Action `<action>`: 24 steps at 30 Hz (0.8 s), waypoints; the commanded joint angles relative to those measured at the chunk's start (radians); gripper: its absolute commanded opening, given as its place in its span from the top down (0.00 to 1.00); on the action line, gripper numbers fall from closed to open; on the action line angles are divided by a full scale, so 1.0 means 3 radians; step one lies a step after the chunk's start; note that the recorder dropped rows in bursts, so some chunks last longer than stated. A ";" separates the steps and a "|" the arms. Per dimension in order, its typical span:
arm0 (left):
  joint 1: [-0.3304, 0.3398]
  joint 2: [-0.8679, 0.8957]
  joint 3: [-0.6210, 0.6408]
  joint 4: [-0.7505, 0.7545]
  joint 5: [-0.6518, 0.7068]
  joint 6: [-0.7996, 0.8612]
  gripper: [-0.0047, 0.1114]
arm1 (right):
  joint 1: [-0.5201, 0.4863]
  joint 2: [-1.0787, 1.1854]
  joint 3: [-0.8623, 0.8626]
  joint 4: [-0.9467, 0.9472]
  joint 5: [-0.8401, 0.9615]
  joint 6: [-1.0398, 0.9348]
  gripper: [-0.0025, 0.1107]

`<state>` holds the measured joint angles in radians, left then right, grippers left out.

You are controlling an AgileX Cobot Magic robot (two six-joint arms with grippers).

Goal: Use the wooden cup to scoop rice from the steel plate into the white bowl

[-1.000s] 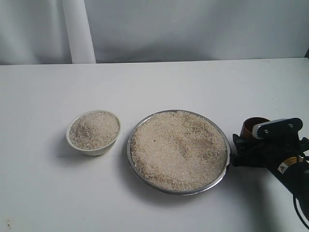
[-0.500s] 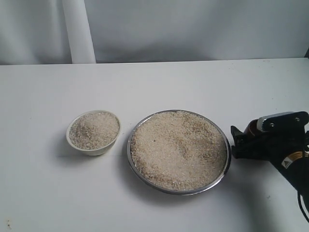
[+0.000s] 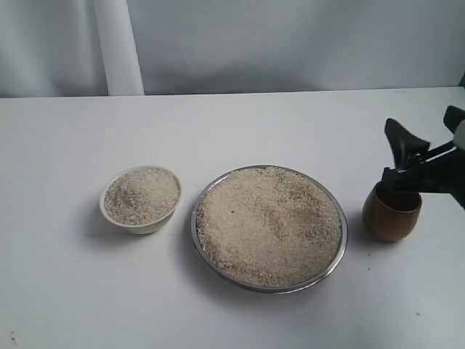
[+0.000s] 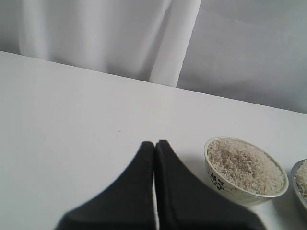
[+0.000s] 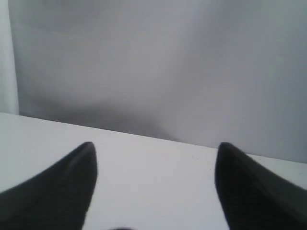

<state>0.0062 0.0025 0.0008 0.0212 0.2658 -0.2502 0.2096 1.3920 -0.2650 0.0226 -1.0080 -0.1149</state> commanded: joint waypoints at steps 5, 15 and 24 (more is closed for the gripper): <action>-0.0021 -0.0008 -0.0003 -0.0011 0.0000 -0.0011 0.96 | 0.0000 -0.1344 0.0021 -0.0053 0.1085 0.0147 0.78; -0.0021 -0.0008 -0.0003 -0.0011 0.0000 -0.0011 0.96 | 0.0000 -0.2644 0.0021 -0.0053 0.1405 0.0147 0.98; -0.0021 -0.0008 -0.0003 -0.0011 0.0000 -0.0011 0.96 | 0.0000 -0.3251 0.0021 -0.0041 0.1405 0.0147 0.98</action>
<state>0.0062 0.0025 0.0008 0.0212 0.2658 -0.2502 0.2096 0.4471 -0.2645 0.0208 -0.5995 -0.0750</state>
